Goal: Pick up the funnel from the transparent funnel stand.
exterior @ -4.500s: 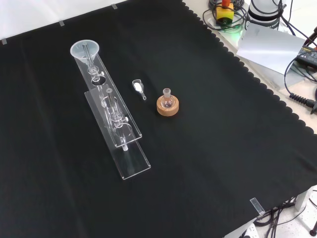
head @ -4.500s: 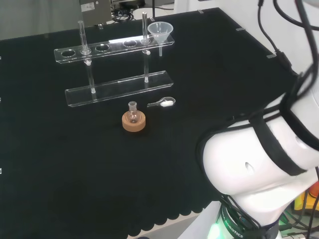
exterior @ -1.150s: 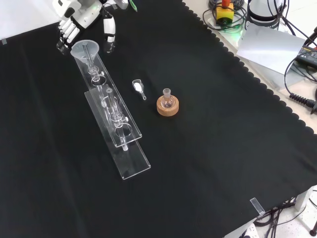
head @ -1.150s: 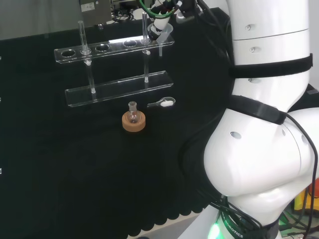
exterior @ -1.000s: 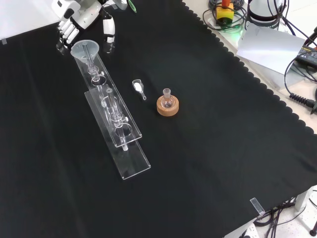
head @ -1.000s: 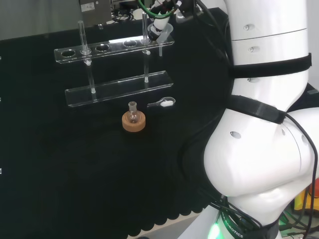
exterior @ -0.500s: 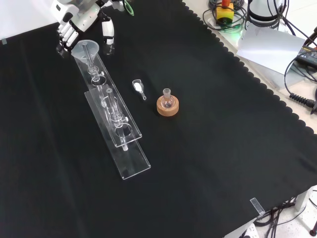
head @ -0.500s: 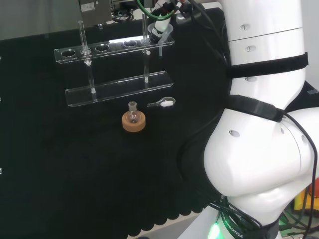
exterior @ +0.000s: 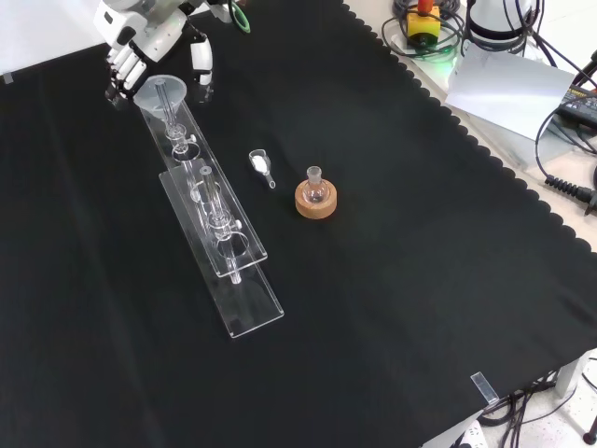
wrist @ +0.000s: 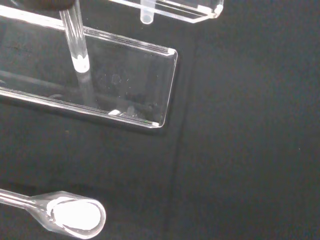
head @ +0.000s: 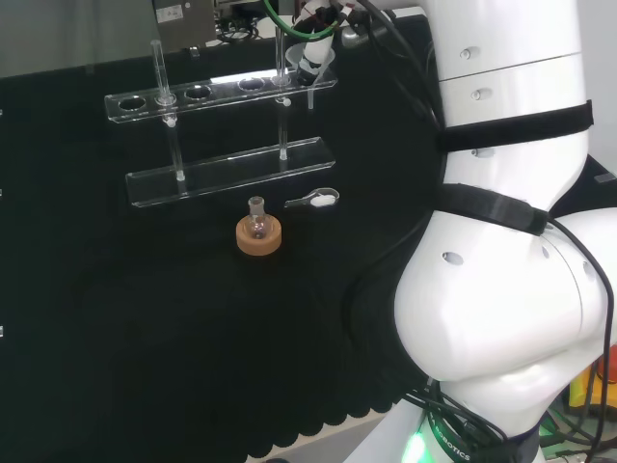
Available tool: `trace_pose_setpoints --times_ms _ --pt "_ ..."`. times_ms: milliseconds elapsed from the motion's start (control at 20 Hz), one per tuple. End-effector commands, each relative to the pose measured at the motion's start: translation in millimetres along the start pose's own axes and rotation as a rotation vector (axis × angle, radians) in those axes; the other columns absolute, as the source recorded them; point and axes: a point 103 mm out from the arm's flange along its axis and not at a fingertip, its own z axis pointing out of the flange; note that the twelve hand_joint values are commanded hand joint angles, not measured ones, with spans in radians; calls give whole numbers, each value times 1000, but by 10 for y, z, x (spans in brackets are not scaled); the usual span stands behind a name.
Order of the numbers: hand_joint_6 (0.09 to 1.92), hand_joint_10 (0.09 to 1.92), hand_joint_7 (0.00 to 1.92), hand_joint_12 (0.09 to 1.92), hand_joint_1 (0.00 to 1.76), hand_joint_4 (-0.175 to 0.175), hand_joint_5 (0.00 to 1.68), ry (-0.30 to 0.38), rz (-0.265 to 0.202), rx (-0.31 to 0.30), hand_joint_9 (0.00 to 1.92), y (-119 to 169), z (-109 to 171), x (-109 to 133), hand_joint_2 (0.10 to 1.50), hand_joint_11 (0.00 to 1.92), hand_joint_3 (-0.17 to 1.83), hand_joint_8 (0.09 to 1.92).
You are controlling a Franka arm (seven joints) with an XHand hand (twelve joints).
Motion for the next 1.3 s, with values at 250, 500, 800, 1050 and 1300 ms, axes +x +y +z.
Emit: trace_pose_setpoints --times_ms 250,500,800,1050,1300 --pt "87 773 0 1435 692 9 10 -11 -4 -4 86 33 12 -2 791 14 264 238" --pt "87 737 0 1428 702 13 62 -30 -9 -11 160 57 -7 10 769 33 332 387" --pt "87 701 13 1414 719 25 149 -47 -11 -5 263 74 -20 8 748 70 406 529" --pt "87 681 52 1407 739 24 231 -84 5 -2 361 80 -38 29 744 94 443 571" --pt "87 630 186 1385 772 14 340 -127 13 -18 570 81 -51 60 737 146 486 614"
